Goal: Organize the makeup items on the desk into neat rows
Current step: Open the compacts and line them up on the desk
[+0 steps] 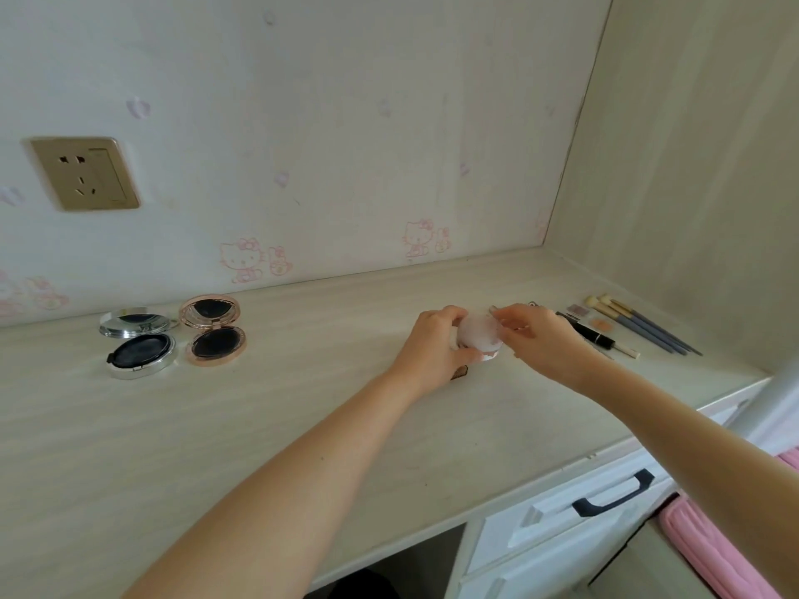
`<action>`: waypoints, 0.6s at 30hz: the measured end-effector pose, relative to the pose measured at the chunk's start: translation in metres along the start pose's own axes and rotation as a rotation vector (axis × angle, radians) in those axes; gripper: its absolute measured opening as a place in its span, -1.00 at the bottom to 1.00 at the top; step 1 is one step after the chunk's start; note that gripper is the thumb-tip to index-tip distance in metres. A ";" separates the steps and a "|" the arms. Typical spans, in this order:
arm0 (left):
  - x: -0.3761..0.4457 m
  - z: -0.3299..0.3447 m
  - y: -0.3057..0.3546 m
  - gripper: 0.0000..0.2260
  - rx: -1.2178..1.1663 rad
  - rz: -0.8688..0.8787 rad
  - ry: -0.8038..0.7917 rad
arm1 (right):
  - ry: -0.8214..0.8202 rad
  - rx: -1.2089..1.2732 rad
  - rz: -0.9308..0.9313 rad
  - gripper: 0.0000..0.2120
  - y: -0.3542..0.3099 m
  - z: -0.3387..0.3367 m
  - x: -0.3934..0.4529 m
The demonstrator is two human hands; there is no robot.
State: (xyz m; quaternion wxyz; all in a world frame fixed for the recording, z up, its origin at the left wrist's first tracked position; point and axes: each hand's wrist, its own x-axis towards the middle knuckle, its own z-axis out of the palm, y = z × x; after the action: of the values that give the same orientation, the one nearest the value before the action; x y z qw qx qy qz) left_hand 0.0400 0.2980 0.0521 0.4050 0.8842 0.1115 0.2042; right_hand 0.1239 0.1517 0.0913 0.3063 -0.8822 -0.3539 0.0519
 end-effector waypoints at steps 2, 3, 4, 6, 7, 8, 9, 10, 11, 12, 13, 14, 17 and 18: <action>-0.004 -0.010 0.001 -0.47 -0.033 0.003 0.009 | 0.001 0.046 -0.016 -0.68 -0.006 -0.001 -0.002; -0.007 -0.015 0.001 -0.47 -0.060 0.001 0.008 | 0.002 0.062 -0.024 -0.69 -0.009 -0.001 -0.002; -0.010 -0.020 0.000 -0.47 -0.095 -0.009 0.002 | 0.003 0.080 -0.033 -0.70 -0.013 0.000 -0.004; -0.020 -0.030 0.002 -0.48 -0.189 -0.030 0.002 | -0.001 0.116 -0.049 -0.72 -0.021 0.002 -0.006; -0.026 -0.037 0.003 -0.49 -0.245 -0.041 0.009 | -0.007 0.138 -0.056 -0.73 -0.026 0.004 -0.007; -0.031 -0.043 0.004 -0.50 -0.297 -0.054 0.019 | -0.017 0.166 -0.063 -0.73 -0.032 0.006 -0.009; -0.037 -0.050 0.005 -0.51 -0.342 -0.067 0.026 | -0.029 0.189 -0.074 -0.72 -0.038 0.009 -0.011; -0.043 -0.057 0.004 -0.51 -0.383 -0.082 0.028 | -0.041 0.199 -0.088 -0.71 -0.045 0.012 -0.014; -0.050 -0.063 0.004 -0.52 -0.423 -0.100 0.030 | -0.053 0.200 -0.105 -0.70 -0.053 0.014 -0.017; -0.055 -0.070 0.002 -0.53 -0.462 -0.118 0.032 | -0.065 0.211 -0.121 -0.69 -0.060 0.017 -0.020; -0.062 -0.077 0.000 -0.55 -0.494 -0.137 0.037 | -0.075 0.231 -0.135 -0.68 -0.067 0.020 -0.023; -0.068 -0.084 -0.003 -0.58 -0.520 -0.156 0.041 | -0.088 0.246 -0.145 -0.68 -0.074 0.023 -0.026; -0.087 -0.103 -0.015 -0.60 -0.579 -0.193 0.049 | -0.137 0.242 -0.182 -0.69 -0.093 0.032 -0.033; -0.094 -0.109 -0.019 -0.58 -0.619 -0.210 0.059 | -0.155 0.243 -0.195 -0.70 -0.099 0.036 -0.034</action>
State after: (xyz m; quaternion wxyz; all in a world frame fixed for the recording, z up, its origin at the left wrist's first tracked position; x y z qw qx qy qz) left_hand -0.0936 0.3493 0.0759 0.6701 0.6964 0.1463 0.2112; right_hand 0.0287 0.2027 0.1151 0.3859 -0.7937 -0.4513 0.1320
